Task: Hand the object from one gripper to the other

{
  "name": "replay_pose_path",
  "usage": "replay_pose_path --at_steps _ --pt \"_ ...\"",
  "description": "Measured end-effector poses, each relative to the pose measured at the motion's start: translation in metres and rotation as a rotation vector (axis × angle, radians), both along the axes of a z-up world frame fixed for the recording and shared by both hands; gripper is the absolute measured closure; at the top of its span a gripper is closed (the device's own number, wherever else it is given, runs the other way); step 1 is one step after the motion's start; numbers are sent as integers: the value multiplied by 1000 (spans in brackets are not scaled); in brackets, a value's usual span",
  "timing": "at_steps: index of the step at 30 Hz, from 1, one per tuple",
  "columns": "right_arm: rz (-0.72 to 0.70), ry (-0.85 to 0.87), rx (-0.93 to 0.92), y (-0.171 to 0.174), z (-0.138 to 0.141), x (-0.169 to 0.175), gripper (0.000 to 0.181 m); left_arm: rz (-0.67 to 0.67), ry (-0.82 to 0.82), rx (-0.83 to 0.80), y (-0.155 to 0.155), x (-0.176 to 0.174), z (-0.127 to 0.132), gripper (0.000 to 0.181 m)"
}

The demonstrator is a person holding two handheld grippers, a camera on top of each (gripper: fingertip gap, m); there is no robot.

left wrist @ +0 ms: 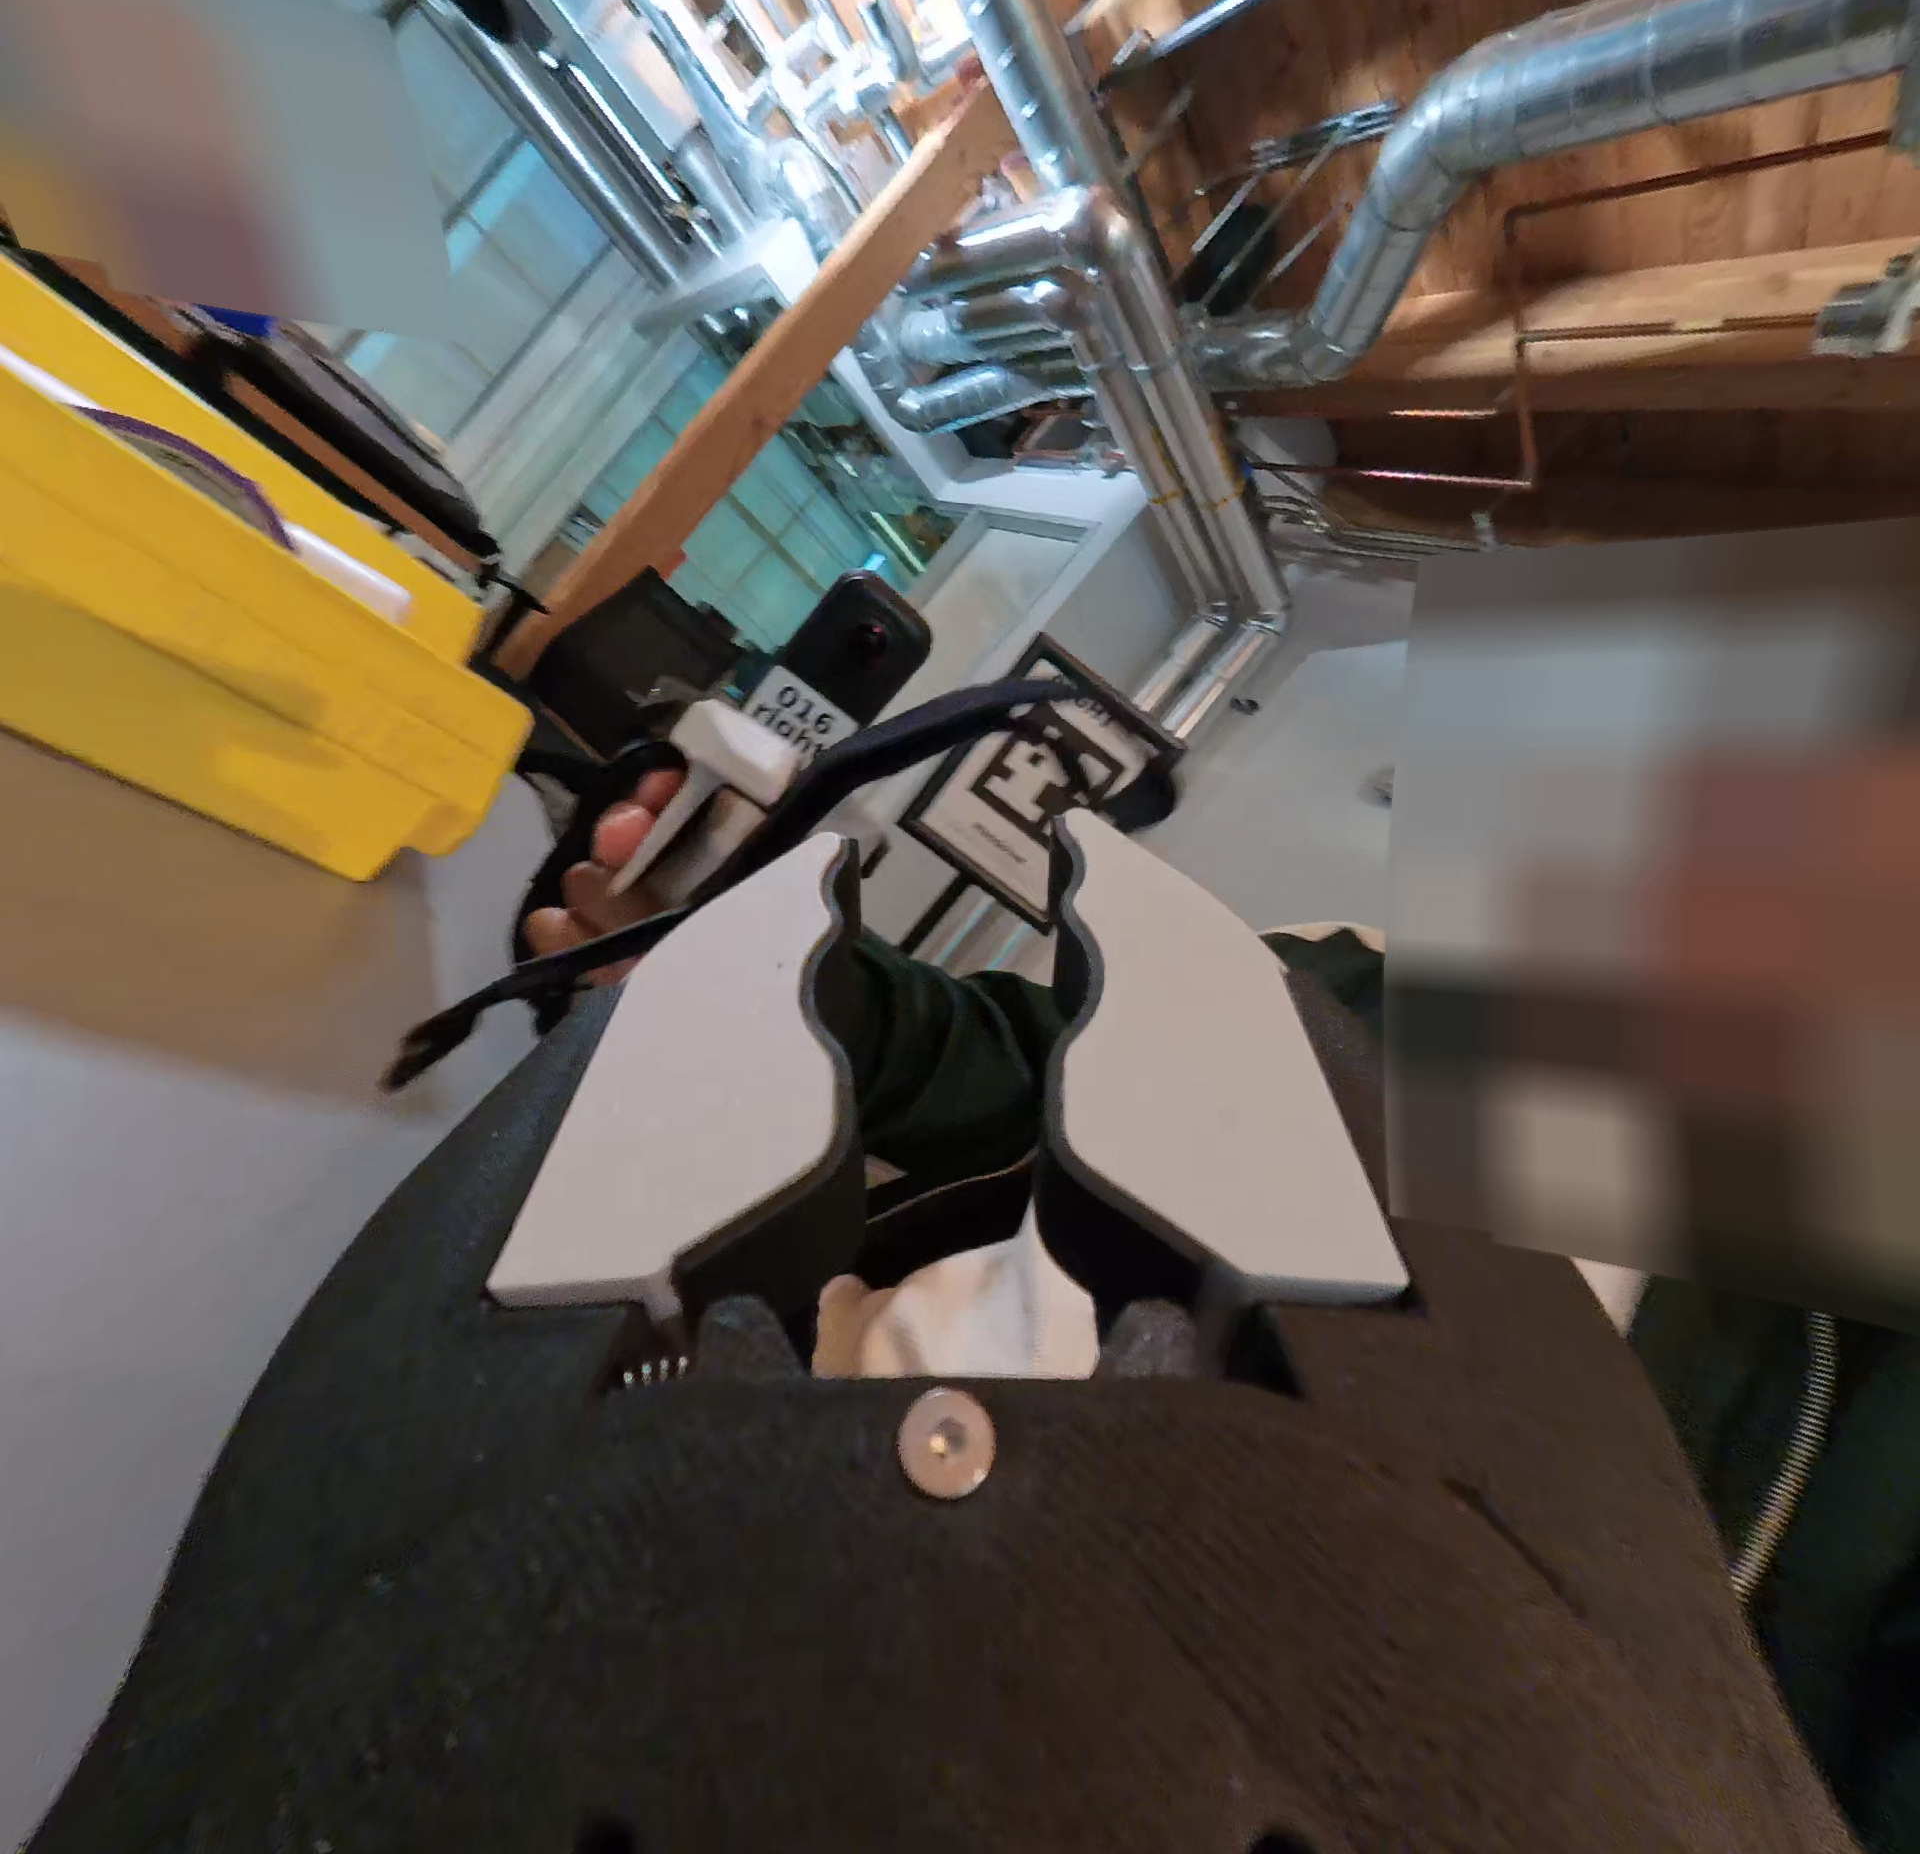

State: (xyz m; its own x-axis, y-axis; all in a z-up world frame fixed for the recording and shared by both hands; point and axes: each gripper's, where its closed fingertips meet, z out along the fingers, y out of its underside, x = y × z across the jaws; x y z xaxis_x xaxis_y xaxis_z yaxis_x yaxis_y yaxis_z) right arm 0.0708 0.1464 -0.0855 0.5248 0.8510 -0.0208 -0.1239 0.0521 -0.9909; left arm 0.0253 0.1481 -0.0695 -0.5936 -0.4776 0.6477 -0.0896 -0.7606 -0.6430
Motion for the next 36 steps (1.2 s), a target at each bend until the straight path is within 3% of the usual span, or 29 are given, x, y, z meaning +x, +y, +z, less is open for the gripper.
replay_pose_path --at_steps 1,5,11,14,17,20,23,26,30,36 --pt "5 34 -11 1 2 4 177 35 17 15 4 2 -6 144" --pt "55 144 -61 -2 9 8 177 187 106 199 12 17 -31 140" --pt "122 193 -113 -5 9 0 177 298 105 676 -9 34 -41 124" --pt "147 207 -127 -7 10 -5 177 297 119 805 -20 40 -44 142" --pt "159 205 -124 -8 10 -8 177 291 125 839 -24 40 -43 176" --pt "127 216 -94 -5 12 -2 172 293 133 820 -24 41 -40 176" --pt "51 231 -57 6 15 8 128 331 89 745 -18 38 -28 177" --pt "40 262 -75 12 14 14 114 355 44 664 -10 30 -17 178" --pt "105 244 -166 15 1 0 113 378 46 677 -4 25 -15 177" --pt "161 -9 -189 6 -32 -32 131 398 -4 636 -6 23 -1 177"
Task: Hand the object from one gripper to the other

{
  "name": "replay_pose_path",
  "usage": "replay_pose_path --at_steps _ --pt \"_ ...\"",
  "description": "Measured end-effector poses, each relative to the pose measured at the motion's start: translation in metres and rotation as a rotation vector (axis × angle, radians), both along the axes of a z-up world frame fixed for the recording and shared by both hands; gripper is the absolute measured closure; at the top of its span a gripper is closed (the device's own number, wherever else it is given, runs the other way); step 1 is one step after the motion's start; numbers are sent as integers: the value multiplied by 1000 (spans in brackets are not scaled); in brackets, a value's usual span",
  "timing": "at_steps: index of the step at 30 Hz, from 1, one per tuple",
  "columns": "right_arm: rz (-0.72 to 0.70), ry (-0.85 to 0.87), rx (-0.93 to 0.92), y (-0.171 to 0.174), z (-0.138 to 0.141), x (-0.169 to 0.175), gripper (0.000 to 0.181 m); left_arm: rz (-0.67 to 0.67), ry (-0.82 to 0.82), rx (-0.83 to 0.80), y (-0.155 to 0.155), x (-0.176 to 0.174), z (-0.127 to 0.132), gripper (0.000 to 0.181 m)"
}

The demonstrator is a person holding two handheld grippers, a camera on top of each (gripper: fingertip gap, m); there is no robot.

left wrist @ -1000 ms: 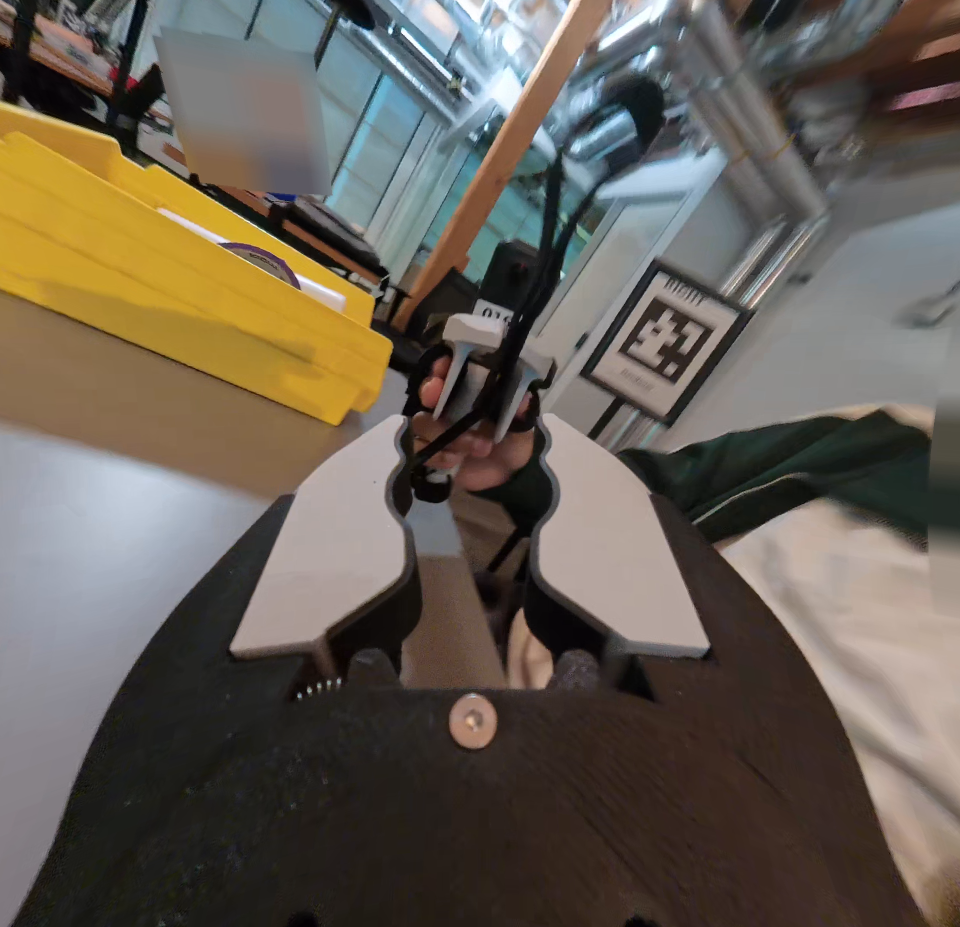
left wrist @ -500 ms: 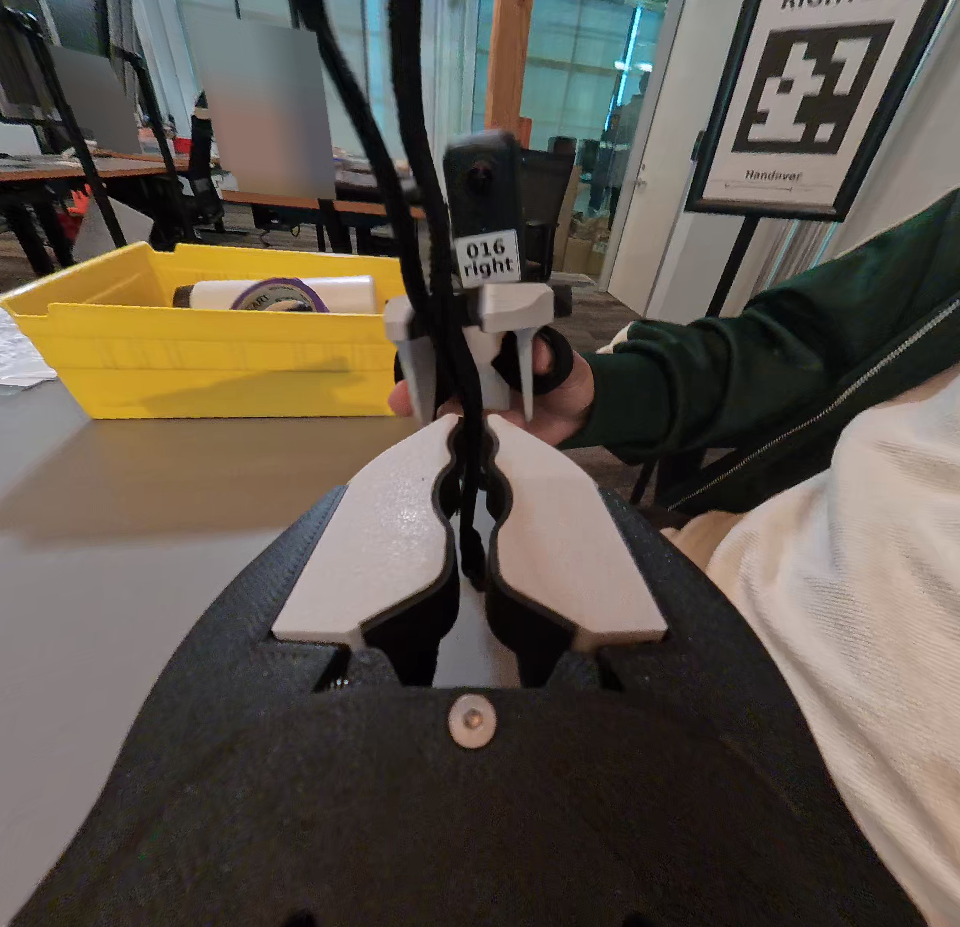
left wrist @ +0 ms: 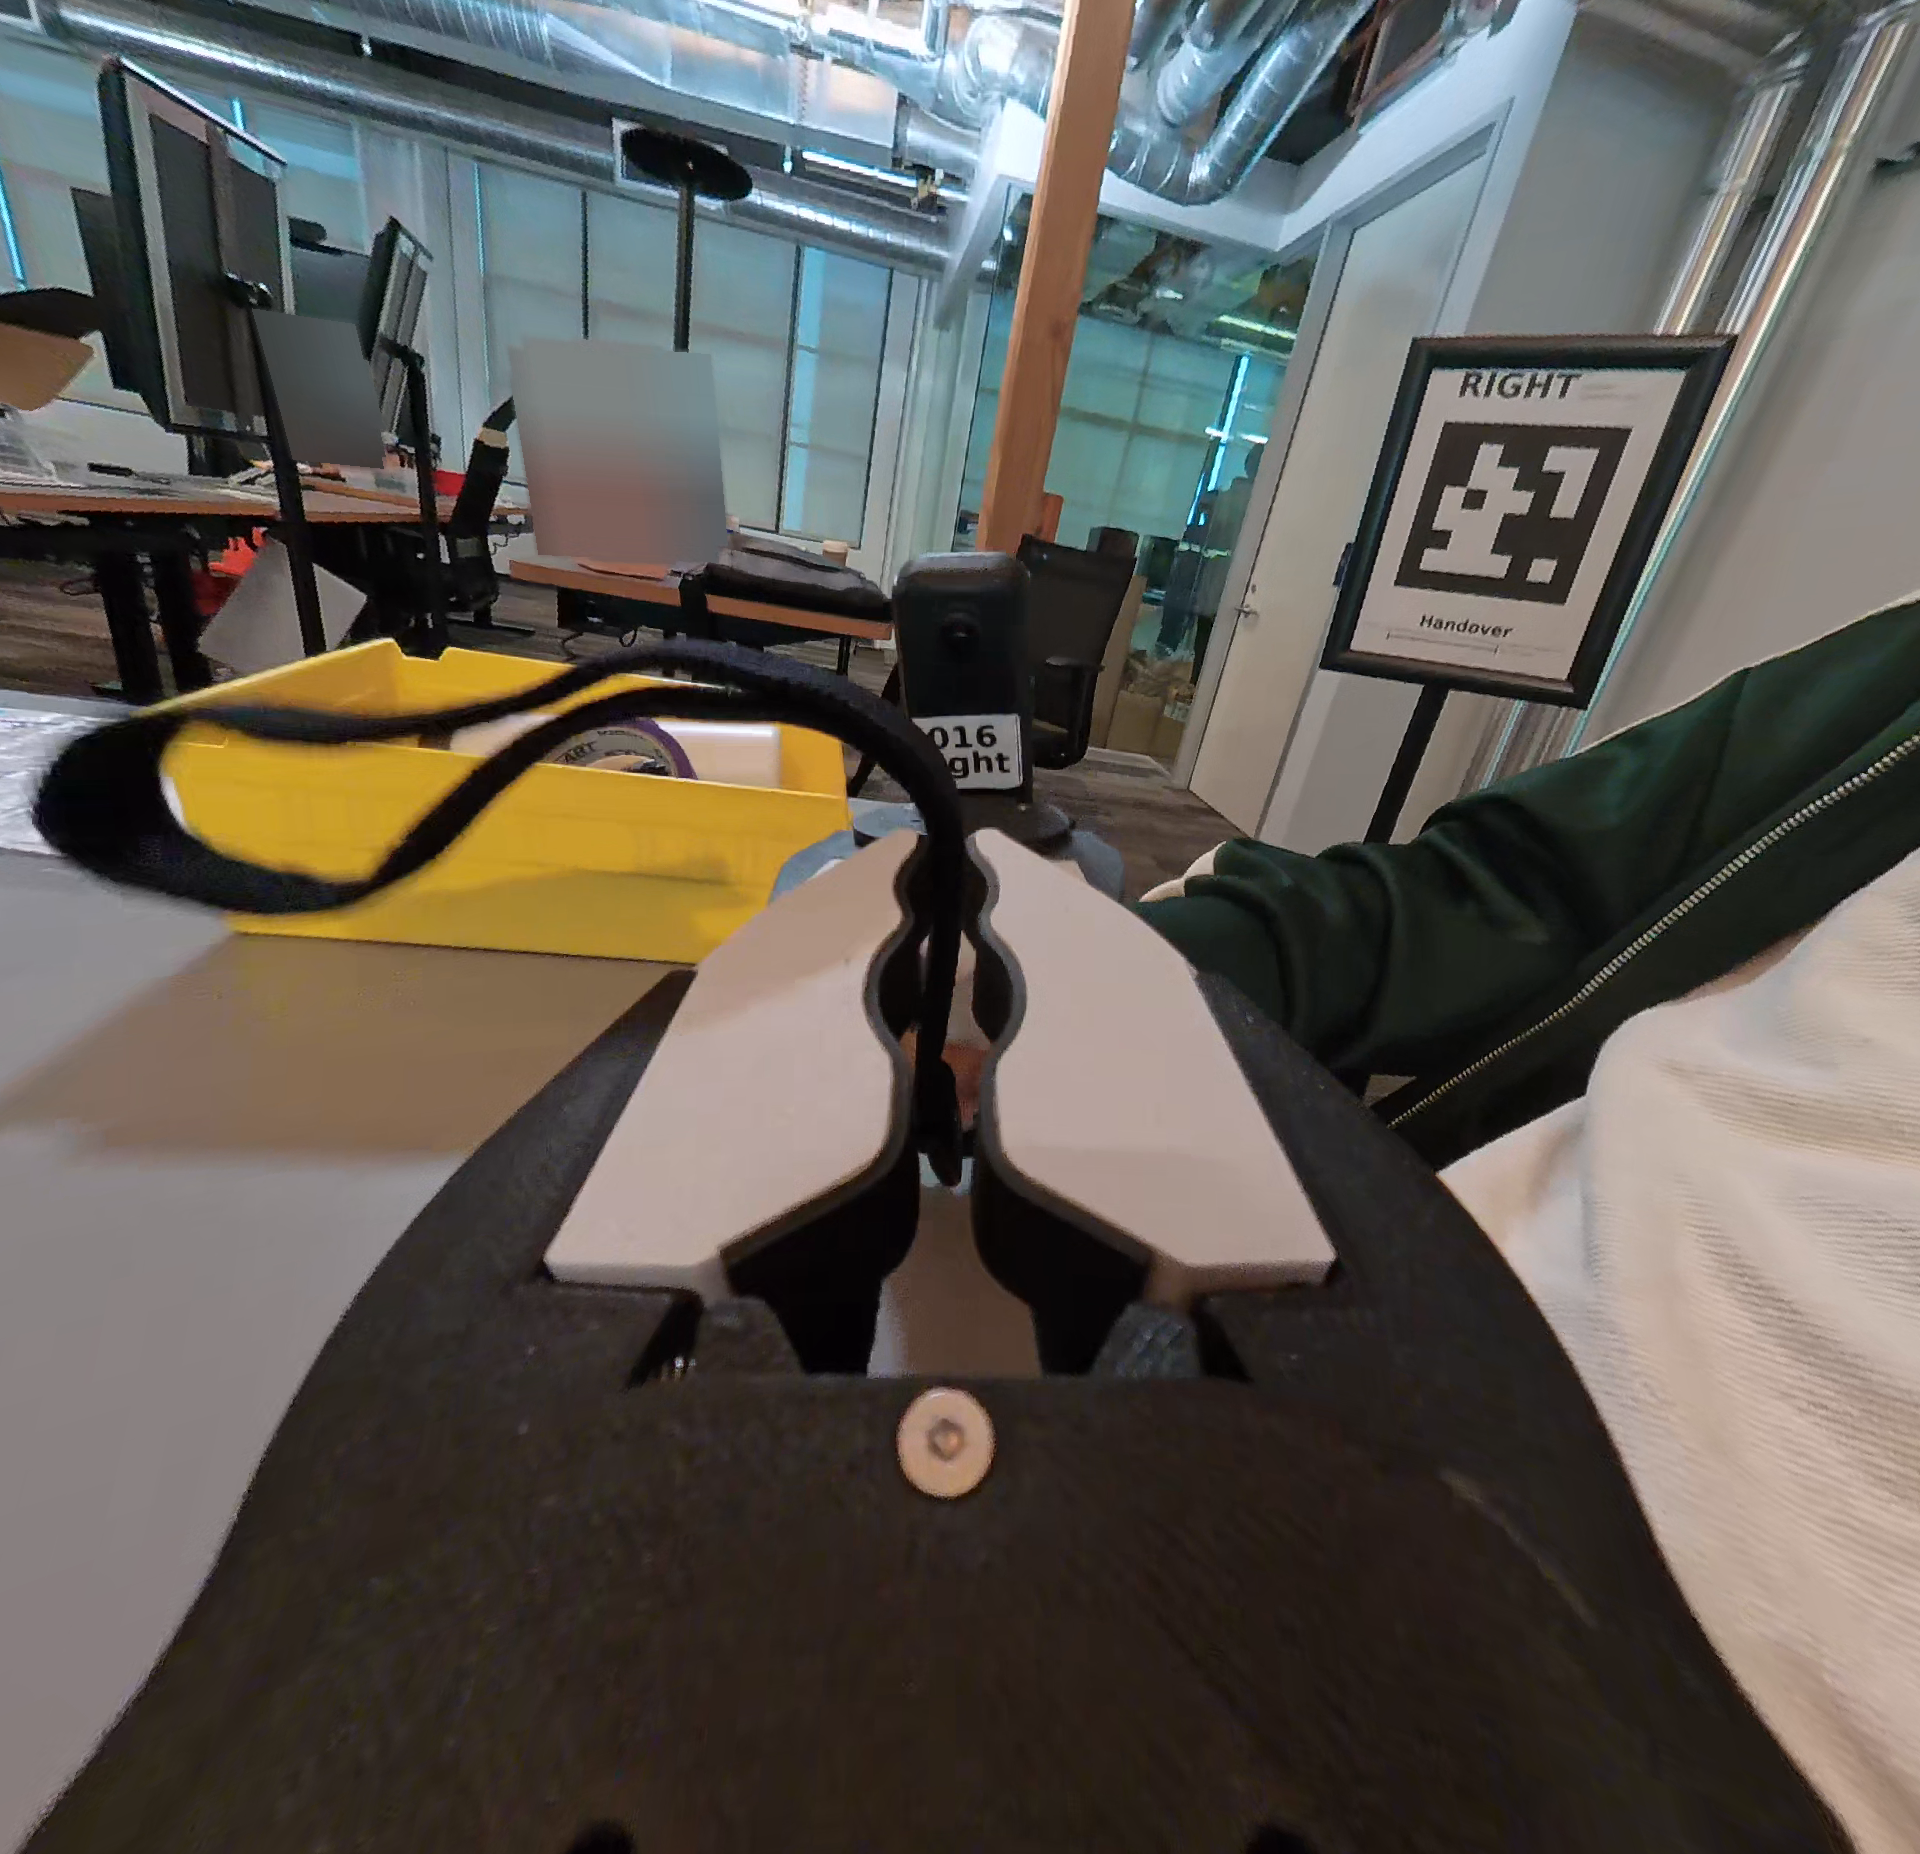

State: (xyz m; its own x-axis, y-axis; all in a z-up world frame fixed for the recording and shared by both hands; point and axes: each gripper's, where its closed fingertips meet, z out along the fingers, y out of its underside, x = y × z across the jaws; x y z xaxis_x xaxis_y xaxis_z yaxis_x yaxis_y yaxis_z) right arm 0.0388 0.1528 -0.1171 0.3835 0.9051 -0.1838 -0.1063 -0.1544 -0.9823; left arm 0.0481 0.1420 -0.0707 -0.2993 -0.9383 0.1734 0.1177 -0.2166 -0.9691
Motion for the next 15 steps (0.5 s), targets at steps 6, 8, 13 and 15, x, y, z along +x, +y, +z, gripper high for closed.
replay_pose_path --at_steps 6,8,13,15 --pt "61 -26 28 -11 -1 -12 153 -3 -3 16 -5 3 1 178" --pt "55 -14 59 -11 4 -11 169 -25 5 24 -10 6 0 178" --pt "19 -39 97 -8 9 -3 178 10 10 46 -9 11 0 161" --pt "-12 -19 131 -6 15 2 179 20 42 50 -7 13 -6 143"
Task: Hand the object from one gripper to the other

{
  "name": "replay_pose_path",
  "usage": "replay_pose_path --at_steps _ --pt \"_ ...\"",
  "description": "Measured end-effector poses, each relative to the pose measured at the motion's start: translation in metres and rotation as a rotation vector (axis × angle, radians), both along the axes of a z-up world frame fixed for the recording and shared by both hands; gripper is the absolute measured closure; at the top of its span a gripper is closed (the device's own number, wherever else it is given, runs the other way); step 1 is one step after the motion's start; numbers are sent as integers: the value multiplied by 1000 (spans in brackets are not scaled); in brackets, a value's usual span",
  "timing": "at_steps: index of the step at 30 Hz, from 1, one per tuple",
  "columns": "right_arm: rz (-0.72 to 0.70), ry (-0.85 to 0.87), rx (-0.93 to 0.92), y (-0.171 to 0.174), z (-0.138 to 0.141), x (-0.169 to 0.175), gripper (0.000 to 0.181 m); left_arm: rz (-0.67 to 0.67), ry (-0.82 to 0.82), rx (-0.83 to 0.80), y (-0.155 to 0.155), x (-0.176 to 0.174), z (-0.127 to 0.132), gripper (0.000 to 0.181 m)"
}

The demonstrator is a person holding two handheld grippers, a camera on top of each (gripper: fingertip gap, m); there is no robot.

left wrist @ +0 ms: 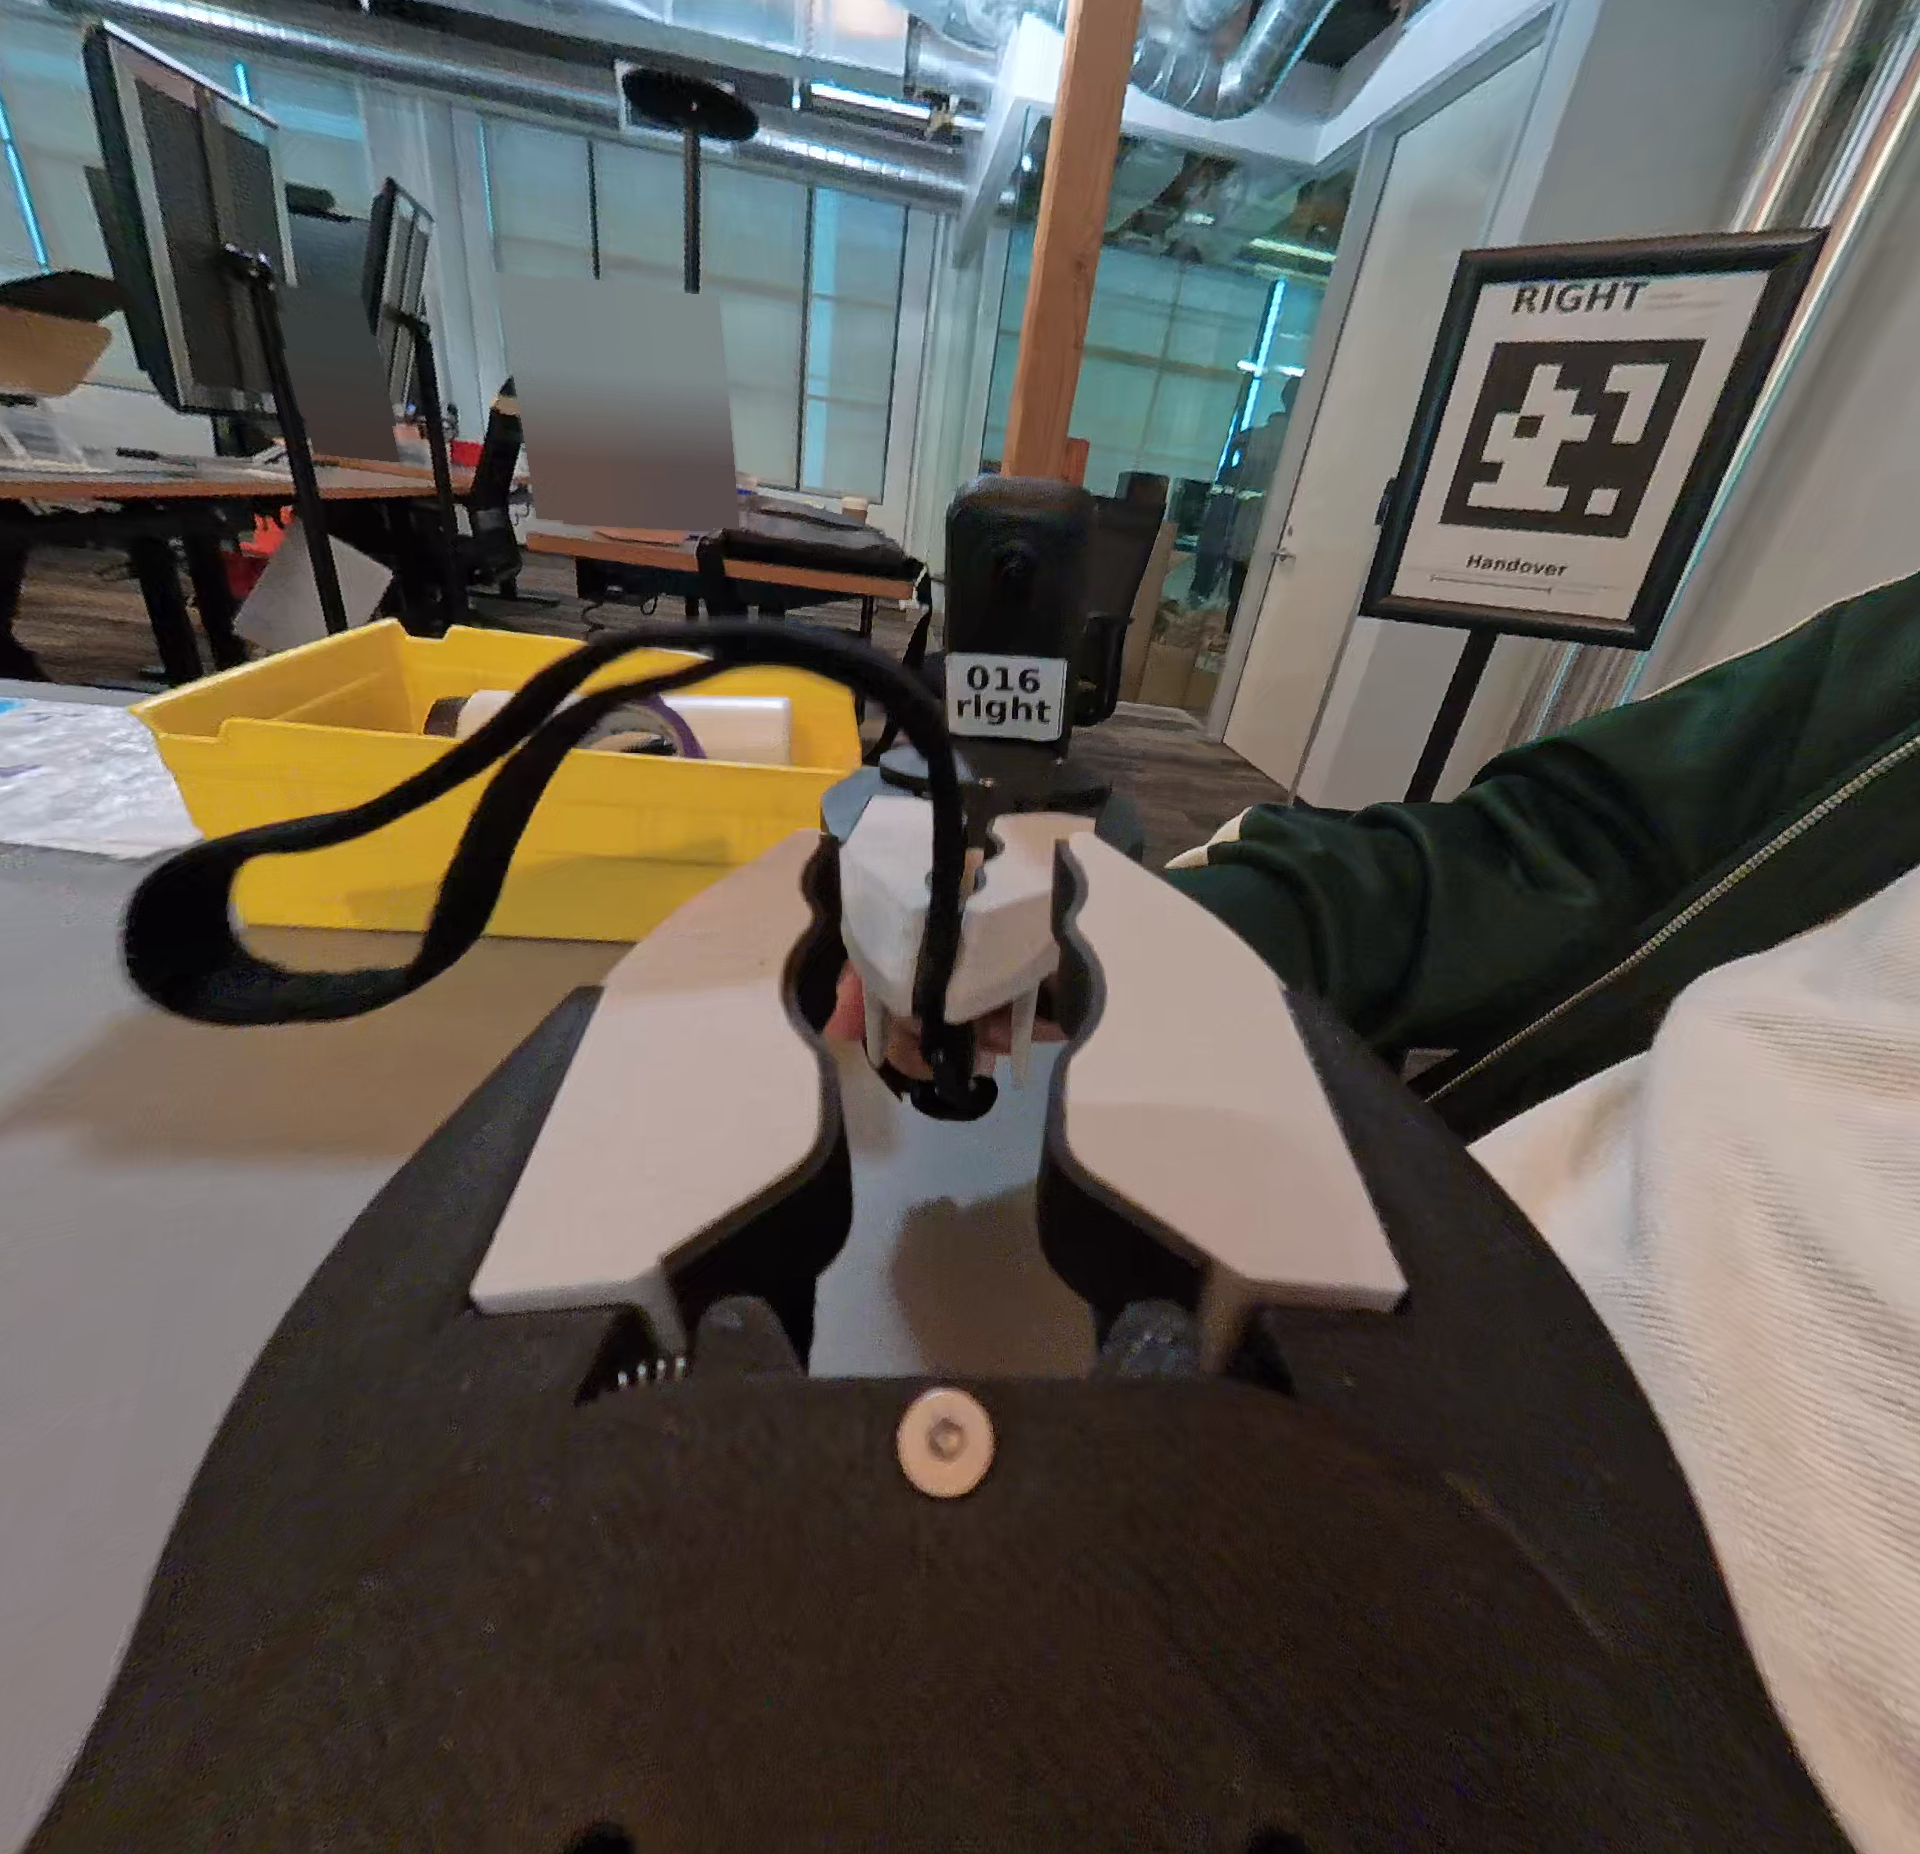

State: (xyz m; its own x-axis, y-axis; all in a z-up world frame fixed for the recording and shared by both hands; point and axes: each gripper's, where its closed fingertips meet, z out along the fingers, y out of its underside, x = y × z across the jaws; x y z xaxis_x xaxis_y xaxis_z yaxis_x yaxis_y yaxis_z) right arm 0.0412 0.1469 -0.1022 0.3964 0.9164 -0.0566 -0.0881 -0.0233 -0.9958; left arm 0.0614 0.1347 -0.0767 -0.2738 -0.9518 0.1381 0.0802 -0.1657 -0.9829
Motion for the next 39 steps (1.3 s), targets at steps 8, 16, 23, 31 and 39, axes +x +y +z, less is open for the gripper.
replay_pose_path --at_steps 8,16,23,31,39 --pt "39 38 -3 -2 4 6 179 167 30 -5 45 -20 -15 134" --pt "296 79 -162 -30 0 -15 179 452 53 191 87 -41 -22 90" --pt "440 130 -299 -44 1 -20 179 373 179 409 60 -20 -38 120" --pt "446 125 -283 -46 1 -20 179 388 177 392 61 -25 -34 176" --pt "330 141 -247 -28 -3 -23 129 388 138 304 70 -29 -27 176"
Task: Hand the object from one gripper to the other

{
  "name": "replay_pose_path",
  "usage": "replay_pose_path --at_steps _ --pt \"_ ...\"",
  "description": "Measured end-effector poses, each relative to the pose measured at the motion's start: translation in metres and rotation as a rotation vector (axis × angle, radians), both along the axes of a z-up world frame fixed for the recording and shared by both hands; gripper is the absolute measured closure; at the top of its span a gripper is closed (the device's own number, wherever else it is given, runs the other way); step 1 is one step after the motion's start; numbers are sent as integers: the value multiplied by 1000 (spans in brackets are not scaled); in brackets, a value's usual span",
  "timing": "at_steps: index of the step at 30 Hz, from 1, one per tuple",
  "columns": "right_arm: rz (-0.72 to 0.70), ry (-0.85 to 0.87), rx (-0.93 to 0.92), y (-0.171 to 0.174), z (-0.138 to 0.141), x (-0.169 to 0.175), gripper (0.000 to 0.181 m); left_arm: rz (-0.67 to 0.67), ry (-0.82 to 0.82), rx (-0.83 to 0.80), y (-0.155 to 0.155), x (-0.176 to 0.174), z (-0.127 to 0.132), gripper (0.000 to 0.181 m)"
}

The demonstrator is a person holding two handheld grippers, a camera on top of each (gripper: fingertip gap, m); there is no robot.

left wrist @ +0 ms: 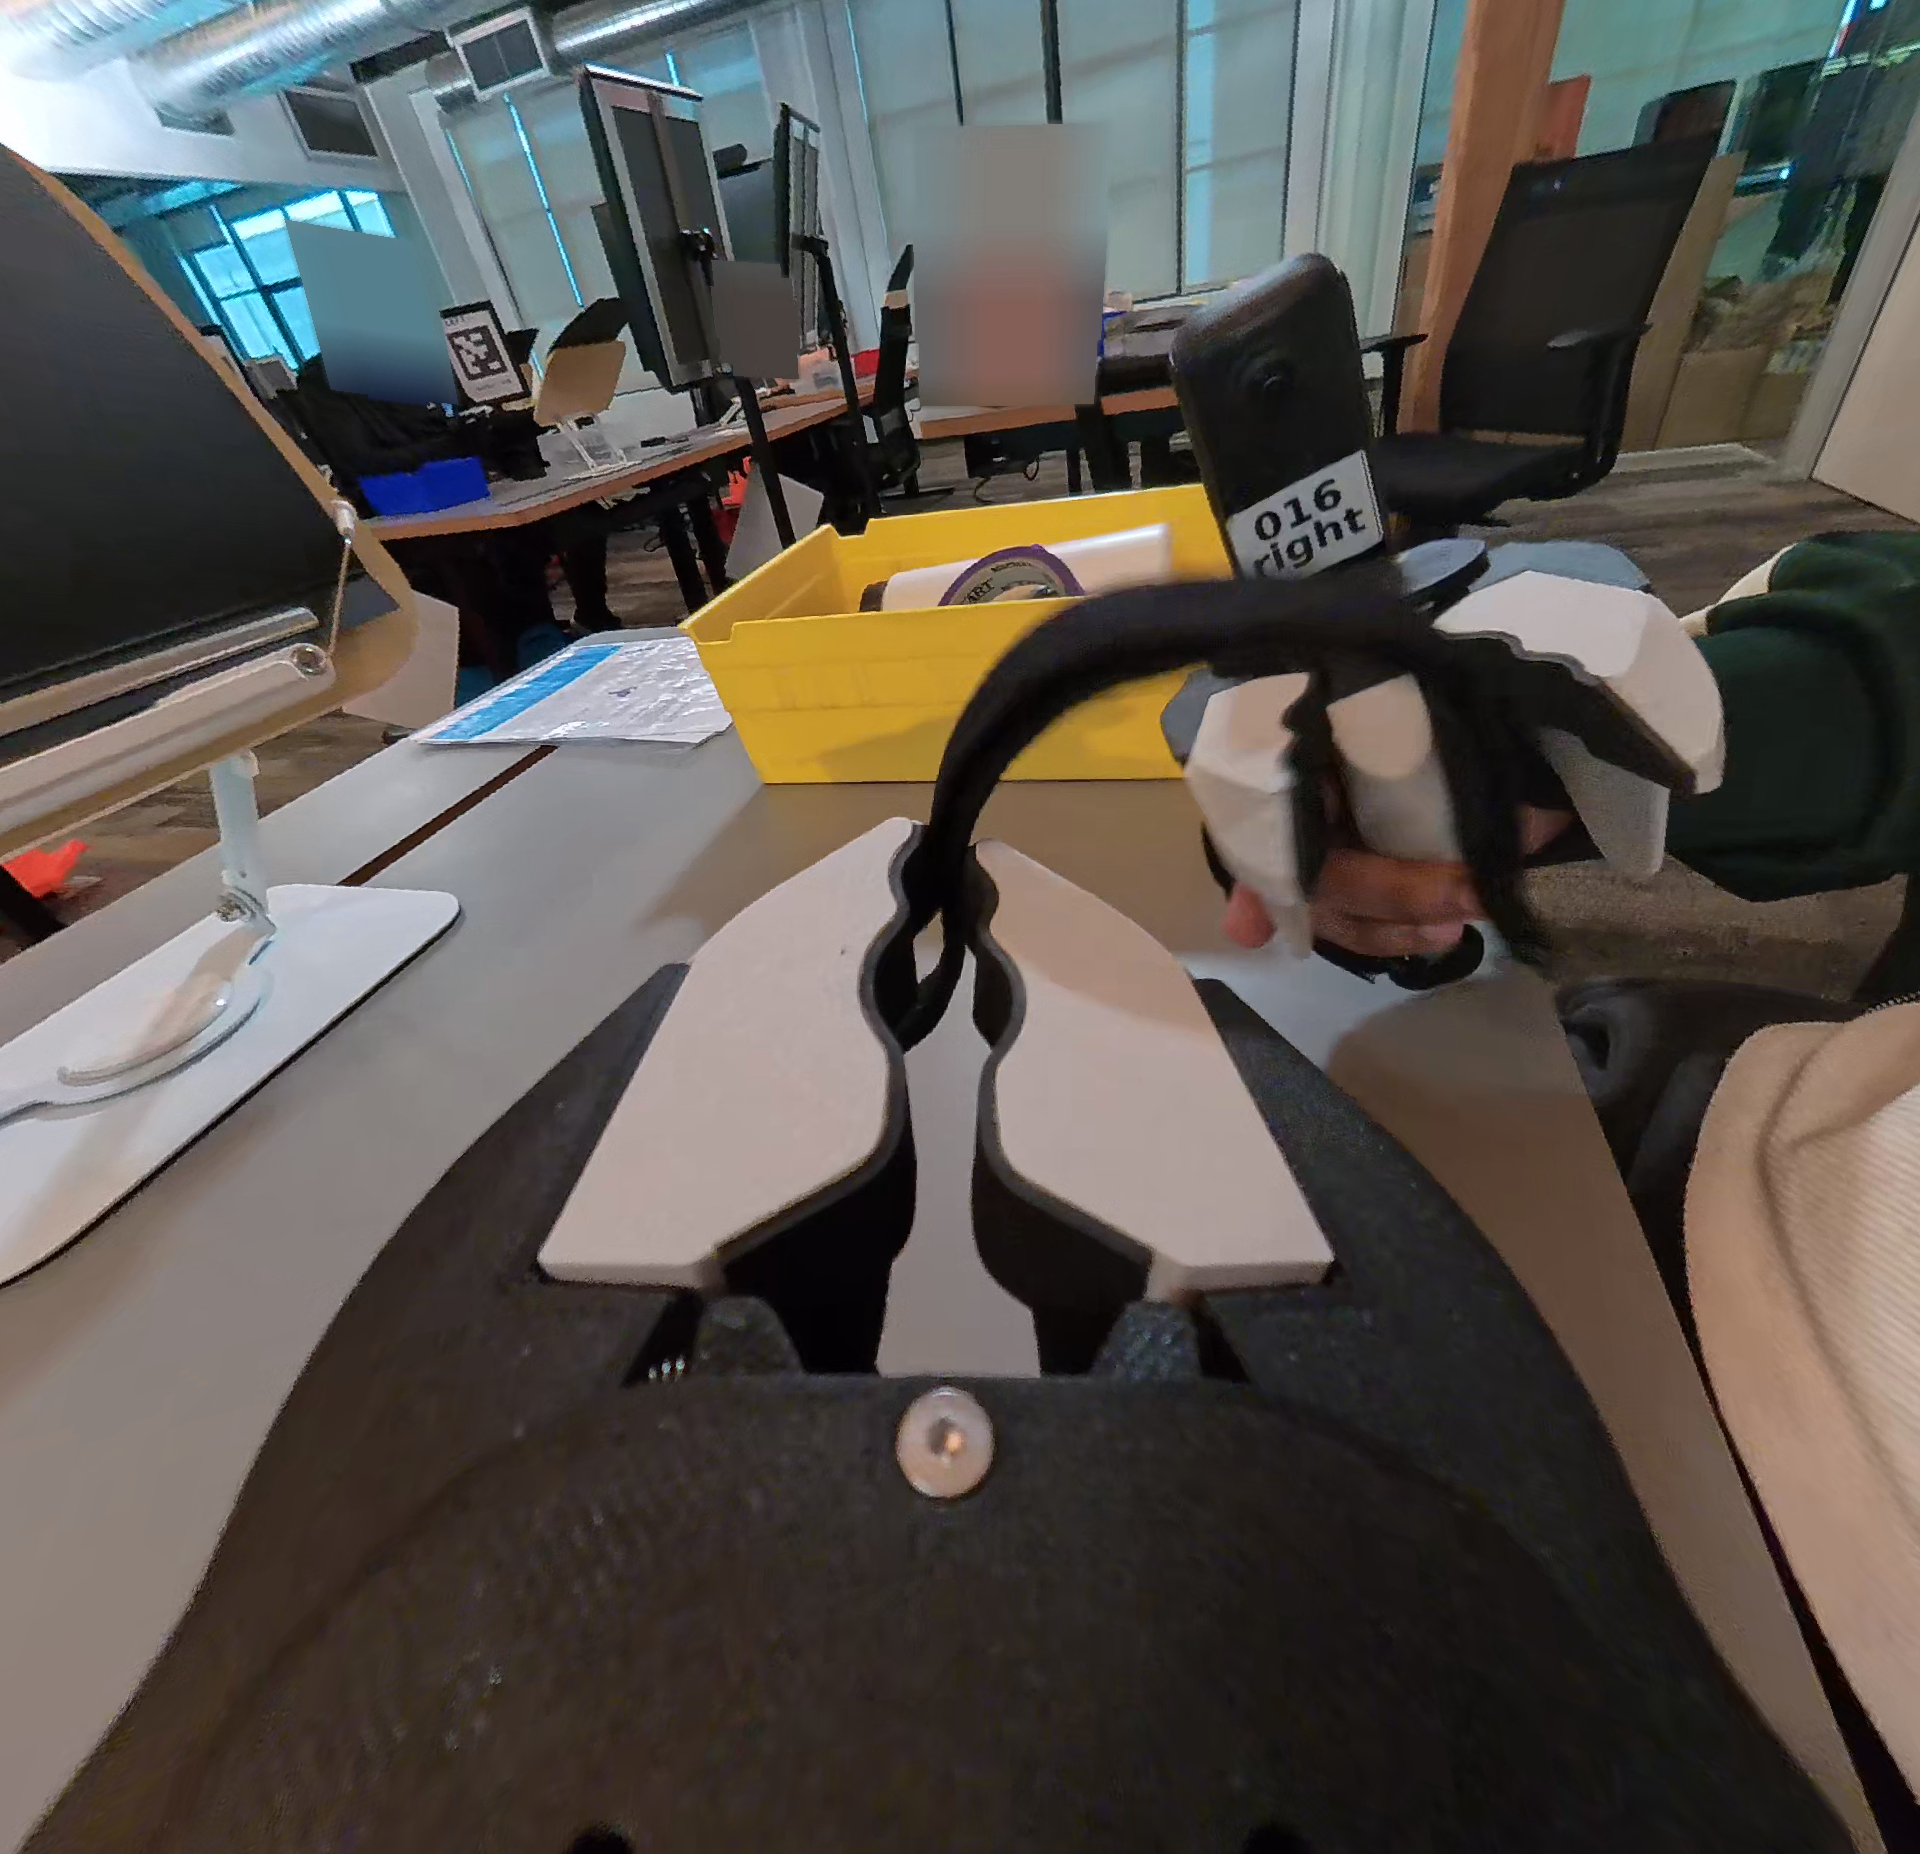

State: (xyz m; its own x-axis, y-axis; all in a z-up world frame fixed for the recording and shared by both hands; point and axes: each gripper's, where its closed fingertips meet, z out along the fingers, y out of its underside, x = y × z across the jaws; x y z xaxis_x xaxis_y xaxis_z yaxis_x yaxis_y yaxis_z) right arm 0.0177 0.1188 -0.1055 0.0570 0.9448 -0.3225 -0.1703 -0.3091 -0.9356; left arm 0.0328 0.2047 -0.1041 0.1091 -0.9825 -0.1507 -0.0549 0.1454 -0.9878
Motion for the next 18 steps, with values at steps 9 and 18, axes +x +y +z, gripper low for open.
replay_pose_path --at_steps 9,18 --pt "-301 -55 196 33 4 19 98 -28 -80 -96 1 -10 15 176" --pt "-480 -206 428 47 -1 27 90 -169 -66 -378 -11 -8 5 176"
